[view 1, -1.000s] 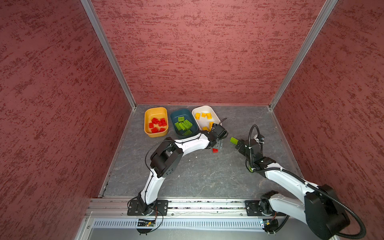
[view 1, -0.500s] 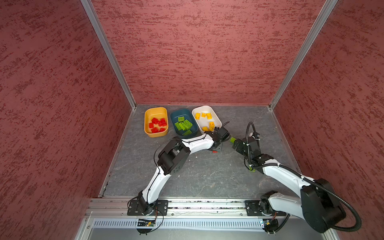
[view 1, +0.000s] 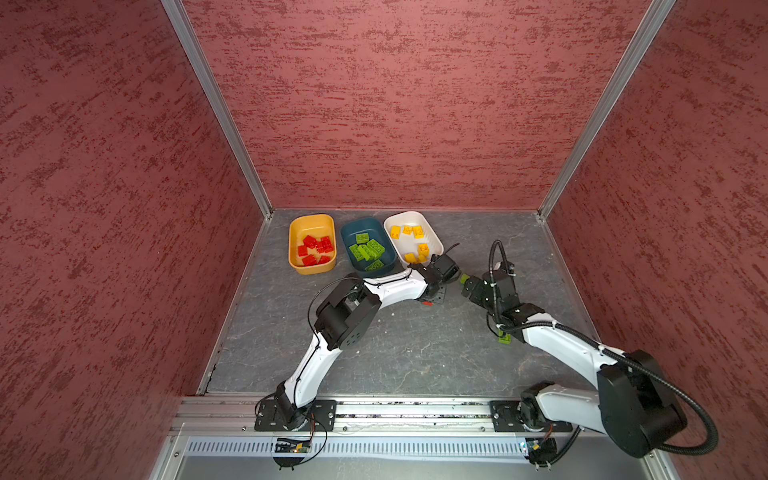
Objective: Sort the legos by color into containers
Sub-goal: 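Carry the red brick into the yellow tub with left gripper and release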
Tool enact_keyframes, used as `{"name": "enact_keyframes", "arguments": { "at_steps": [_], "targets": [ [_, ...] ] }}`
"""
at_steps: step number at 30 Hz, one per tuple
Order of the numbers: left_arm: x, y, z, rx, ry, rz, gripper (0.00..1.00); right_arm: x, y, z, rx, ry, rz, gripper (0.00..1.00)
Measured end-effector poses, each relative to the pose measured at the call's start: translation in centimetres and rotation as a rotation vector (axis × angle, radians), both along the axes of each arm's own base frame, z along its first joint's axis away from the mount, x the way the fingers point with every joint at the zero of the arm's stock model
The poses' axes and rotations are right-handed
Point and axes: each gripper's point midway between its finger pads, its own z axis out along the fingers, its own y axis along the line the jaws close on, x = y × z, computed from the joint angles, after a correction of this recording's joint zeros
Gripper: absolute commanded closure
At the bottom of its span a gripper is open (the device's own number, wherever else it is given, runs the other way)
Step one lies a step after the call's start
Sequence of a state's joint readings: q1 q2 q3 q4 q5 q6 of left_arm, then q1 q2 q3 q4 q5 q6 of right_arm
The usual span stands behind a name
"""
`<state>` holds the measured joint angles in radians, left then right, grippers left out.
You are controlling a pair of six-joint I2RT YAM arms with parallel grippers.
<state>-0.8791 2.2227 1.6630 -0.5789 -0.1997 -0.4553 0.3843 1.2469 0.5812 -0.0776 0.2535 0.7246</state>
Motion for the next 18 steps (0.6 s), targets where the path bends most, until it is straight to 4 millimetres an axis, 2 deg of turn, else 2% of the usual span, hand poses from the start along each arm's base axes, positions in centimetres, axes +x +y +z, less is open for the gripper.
{"name": "enact_keyframes", "arguments": {
  "at_steps": [2,6,11,14,18],
  "targets": [
    [-0.1,0.0,0.1,-0.016,-0.003,-0.012,0.75,-0.1,0.0,-0.2,-0.003,0.006,0.0,0.01],
    [-0.3,0.1,0.2,-0.04,-0.009,-0.02,0.77,-0.1,-0.1,-0.4,-0.013,0.017,0.005,0.01],
    [-0.5,1.7,1.2,-0.062,-0.023,-0.007,0.77,-0.3,-0.2,-0.7,-0.042,0.028,0.019,0.01],
    [0.0,3.5,3.7,-0.089,-0.068,0.023,0.77,-0.3,-0.3,-0.6,-0.068,0.025,0.034,0.01],
    [2.2,7.0,8.6,-0.145,-0.175,0.096,0.77,0.1,0.1,-0.2,-0.136,0.017,0.122,0.01]
  ]
}}
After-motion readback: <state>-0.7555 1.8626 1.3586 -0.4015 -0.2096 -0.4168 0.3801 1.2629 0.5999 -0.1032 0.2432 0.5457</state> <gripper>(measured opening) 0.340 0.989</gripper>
